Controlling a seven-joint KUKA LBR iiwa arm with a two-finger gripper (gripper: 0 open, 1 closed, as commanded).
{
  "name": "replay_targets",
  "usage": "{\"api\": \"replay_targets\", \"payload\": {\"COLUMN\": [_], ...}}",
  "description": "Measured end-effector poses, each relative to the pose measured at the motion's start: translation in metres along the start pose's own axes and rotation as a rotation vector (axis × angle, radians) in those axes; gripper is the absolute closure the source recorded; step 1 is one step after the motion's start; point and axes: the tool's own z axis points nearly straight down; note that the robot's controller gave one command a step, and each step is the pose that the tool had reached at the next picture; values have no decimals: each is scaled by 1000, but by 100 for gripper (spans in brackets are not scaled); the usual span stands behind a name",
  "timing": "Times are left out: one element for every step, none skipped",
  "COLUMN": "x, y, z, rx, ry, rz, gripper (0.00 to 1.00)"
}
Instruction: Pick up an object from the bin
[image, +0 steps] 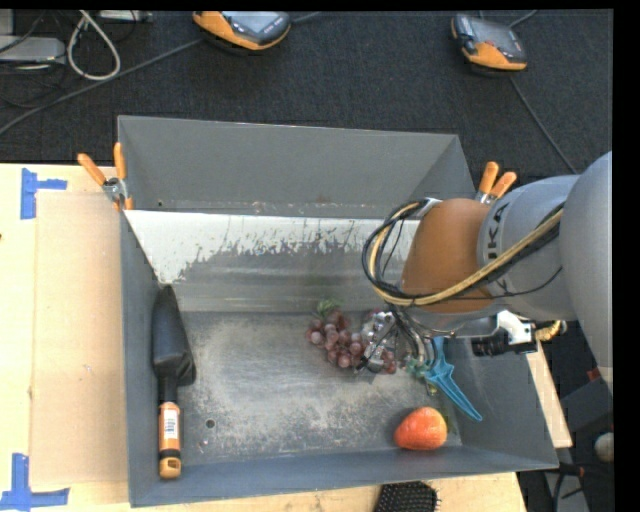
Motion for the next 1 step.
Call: {"api": "replay_targets", "payload": {"x": [0], "y": [0], "z": [-1], "rx": [0], "ry": [-1], "rz": [-1], "gripper": [100]}}
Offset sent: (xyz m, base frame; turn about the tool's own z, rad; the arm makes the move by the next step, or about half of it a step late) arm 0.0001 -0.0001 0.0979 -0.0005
